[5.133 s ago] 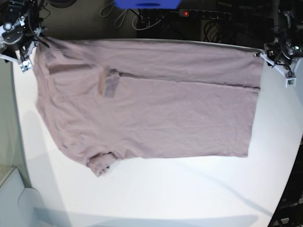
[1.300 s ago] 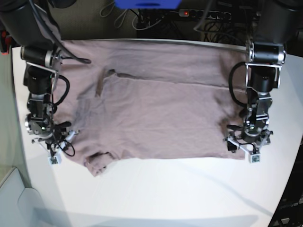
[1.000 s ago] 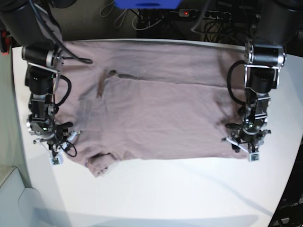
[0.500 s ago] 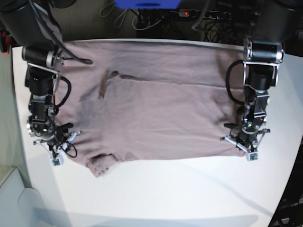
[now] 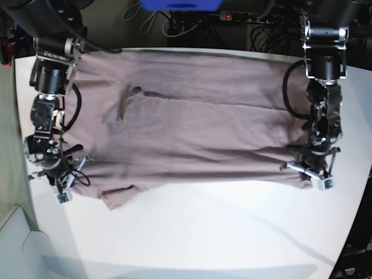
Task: Layout the t-shirt on the table in an organized manner, then fold the t-shirt properly
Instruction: 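Lift the hem with both grippers and fold it over toward the collar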
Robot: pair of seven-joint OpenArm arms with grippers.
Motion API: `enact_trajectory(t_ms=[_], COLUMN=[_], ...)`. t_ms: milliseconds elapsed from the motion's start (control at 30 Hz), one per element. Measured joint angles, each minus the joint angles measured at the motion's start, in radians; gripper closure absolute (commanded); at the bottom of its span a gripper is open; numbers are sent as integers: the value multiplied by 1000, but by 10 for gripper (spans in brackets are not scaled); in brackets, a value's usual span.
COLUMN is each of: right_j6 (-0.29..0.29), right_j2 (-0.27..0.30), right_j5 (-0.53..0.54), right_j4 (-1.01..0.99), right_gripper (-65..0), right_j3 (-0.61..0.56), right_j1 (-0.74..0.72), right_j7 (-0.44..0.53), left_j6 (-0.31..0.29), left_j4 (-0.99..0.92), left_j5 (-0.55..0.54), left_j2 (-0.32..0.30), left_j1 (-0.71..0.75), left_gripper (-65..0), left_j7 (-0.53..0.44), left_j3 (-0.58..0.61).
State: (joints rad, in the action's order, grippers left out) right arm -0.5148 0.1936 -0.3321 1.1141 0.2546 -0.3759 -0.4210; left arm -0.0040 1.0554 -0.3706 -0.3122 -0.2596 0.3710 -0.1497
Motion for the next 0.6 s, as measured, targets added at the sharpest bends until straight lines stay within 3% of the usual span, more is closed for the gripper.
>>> enact_trajectory(t_ms=[67, 233, 300, 600], right_j6=[-62, -137, -195, -192], right_j2=[-10, -51, -62, -67], right_j5=[2, 10, -2, 3], right_j4=[55, 252, 309, 523], right_gripper=[0, 0, 0, 0], right_j3=[-1, 67, 92, 92], right_j1=[23, 77, 97, 247], right_j7=[-32, -132, -169, -225], left_j6=[1, -10, -6, -4], left_j4=[36, 166, 192, 396], left_j5=[0, -5, -4, 0], left_j2=[-1, 29, 36, 43], left_j1=[10, 36, 55, 191], left_gripper=[0, 0, 0, 0], left_j7=[51, 130, 162, 186], left_j3=[-41, -150, -171, -178])
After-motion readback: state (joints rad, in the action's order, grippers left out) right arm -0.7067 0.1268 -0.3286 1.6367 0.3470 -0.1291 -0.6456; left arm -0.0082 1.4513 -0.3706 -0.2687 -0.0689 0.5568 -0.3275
